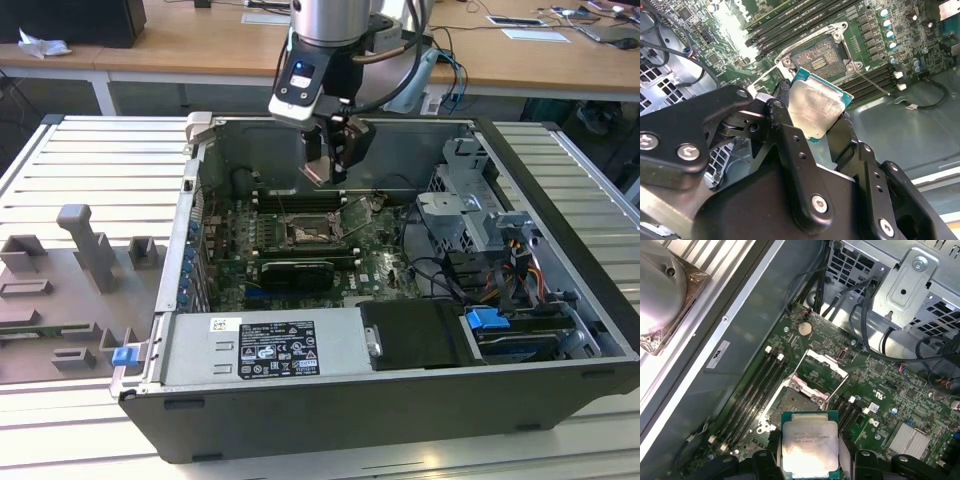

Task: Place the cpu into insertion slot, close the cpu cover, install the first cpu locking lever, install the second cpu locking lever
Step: 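Place the cpu into insertion slot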

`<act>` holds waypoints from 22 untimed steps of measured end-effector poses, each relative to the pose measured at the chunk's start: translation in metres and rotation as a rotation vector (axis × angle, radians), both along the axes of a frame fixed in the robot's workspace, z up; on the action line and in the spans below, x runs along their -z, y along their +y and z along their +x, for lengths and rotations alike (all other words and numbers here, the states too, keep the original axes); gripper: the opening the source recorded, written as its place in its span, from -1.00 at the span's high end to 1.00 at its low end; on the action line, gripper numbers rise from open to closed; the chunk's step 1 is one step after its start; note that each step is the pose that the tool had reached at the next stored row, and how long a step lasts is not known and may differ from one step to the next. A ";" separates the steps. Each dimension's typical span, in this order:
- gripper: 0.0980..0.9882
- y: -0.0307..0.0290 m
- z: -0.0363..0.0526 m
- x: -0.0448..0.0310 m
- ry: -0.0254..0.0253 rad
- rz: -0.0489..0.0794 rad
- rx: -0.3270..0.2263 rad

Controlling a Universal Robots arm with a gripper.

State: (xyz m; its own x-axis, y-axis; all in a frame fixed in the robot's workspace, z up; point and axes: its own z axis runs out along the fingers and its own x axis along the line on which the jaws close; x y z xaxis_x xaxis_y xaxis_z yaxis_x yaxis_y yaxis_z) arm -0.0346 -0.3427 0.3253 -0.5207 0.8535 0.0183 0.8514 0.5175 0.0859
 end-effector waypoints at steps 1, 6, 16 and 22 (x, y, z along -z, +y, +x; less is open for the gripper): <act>0.00 0.0000 0.0000 0.0002 0.0000 0.000 0.003; 0.00 0.0000 0.0000 0.0024 -0.0001 0.000 0.014; 0.00 0.0000 0.0000 0.0124 0.0025 -0.001 0.045; 0.00 0.0000 0.0000 0.0155 0.0025 -0.001 0.074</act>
State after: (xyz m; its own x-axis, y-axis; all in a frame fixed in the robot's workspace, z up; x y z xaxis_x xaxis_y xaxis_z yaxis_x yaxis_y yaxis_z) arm -0.0346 -0.3427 0.3098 -0.4565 0.8896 0.0184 0.8873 0.4536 0.0831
